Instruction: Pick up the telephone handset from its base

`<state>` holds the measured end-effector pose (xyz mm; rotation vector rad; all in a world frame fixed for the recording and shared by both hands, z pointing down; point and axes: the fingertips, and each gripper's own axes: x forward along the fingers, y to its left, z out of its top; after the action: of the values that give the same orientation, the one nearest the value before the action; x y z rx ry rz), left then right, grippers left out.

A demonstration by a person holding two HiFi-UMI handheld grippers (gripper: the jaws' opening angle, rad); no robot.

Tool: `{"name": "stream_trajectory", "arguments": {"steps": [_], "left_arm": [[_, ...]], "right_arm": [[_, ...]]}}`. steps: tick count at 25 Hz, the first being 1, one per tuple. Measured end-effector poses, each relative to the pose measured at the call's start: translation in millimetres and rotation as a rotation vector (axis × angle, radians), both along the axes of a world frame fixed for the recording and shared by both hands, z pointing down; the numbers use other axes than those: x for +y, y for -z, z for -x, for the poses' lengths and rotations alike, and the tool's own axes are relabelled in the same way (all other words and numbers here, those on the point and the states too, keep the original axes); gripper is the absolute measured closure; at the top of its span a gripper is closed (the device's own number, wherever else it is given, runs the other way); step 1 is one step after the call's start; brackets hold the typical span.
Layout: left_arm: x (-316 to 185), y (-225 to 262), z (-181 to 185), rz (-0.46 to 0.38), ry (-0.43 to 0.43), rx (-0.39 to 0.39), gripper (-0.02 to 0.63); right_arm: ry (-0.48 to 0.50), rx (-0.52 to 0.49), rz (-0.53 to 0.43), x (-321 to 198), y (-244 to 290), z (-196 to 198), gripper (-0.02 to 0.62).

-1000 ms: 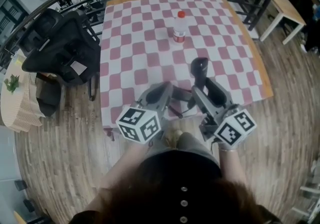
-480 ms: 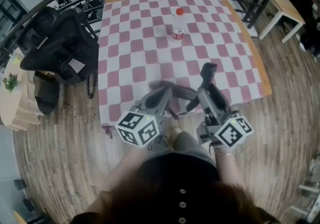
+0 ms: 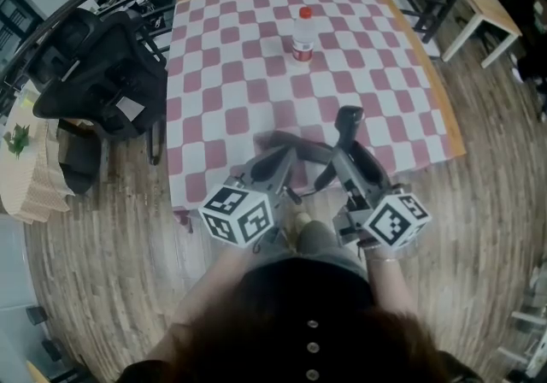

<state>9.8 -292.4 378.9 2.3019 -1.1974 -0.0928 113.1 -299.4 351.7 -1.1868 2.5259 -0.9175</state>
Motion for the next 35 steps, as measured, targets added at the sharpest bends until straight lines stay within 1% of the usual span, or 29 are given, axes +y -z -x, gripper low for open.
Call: {"name": "stream_trajectory", "arguments": {"steps": [6,14,21,35], "left_arm": [[-0.4,-4.5,-2.1,0.021,-0.019,-0.012,0.598],[-0.2,-8.7,-3.0,0.042,-0.022,-0.001,0.598],[-2.5,-10.8,-2.1,0.044,-0.015,0.001,0.598],[-4.7,-6.4,-3.0,0.036,-0.018,0.003,0.598]], "right_arm": [[0.033,0.016,0.013,1.6,-4.3,7.0,0.359],[0.038,0.036,0.025,-0.2,-7.7,6.7,0.359],[0.055,0.038,0.022,-0.8,-9.1,9.0,0.359],[0.048,0.054,0.008,-3.6,-4.7,7.0,0.359]]}}
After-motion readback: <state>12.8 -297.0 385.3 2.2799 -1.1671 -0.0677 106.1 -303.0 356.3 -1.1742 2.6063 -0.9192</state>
